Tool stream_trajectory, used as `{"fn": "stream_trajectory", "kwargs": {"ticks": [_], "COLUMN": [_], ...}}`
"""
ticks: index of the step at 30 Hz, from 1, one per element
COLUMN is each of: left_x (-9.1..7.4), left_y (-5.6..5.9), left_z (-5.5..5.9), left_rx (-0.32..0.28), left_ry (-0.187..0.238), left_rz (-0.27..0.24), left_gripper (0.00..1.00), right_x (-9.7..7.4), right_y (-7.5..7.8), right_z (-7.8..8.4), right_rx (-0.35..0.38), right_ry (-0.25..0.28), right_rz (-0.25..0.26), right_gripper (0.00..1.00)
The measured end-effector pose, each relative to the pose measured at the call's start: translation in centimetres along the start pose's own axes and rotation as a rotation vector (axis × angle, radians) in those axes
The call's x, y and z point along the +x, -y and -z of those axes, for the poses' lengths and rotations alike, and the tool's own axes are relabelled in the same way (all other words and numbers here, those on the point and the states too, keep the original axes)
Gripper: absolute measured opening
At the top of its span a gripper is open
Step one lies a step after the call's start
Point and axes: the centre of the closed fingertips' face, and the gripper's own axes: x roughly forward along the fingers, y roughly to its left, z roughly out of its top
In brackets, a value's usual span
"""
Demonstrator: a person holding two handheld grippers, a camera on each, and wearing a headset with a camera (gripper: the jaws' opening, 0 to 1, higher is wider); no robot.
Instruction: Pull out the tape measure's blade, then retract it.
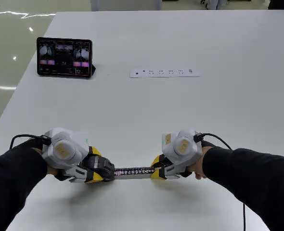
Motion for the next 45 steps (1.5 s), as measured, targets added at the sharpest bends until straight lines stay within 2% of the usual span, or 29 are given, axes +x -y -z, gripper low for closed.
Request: {"fn": "stream_trajectory", "kwargs": {"ticks": [45], "left_x": [0.1], "left_y": [0.1], "left_z": [-0.1], "left_rx": [0.007], "left_ry": [0.001], "left_rz": [-0.014], "left_gripper": [0.31], "right_x": [-2.3], "right_y": [0.2], "right_z": [2.9], "right_rx": [0.012], "right_ry": [-0.036], "right_rz": [0.024], "right_gripper": [0.10]}}
